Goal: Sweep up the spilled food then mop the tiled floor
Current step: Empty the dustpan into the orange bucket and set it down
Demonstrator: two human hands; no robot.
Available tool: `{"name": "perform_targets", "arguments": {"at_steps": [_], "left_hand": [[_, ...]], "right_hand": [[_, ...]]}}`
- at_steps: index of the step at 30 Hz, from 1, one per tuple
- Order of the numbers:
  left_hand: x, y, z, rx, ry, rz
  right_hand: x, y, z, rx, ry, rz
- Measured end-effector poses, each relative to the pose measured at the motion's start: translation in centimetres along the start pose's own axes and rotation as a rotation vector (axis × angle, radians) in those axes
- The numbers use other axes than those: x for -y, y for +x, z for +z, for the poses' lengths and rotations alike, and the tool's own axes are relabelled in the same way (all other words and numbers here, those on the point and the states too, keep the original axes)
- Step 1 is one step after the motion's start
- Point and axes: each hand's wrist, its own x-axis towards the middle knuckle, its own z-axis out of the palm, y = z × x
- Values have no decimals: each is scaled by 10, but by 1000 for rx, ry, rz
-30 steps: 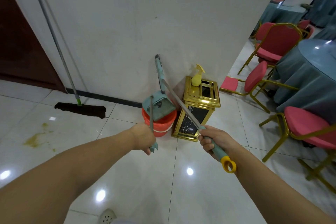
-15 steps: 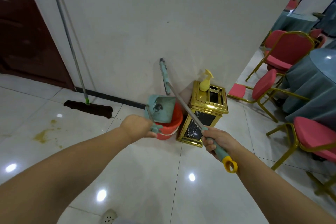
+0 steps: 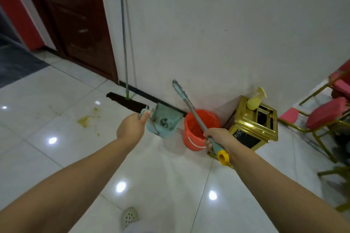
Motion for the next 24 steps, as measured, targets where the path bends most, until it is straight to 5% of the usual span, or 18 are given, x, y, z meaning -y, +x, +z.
{"name": "perform_targets", "arguments": {"at_steps": [12,24], "left_hand": [[87,8,-9,149,-267,-360],[111,15,28,494,-321,-456]], "right_hand": [[17,66,121,152,22,241],[22,94,191,136,-188,409]]}}
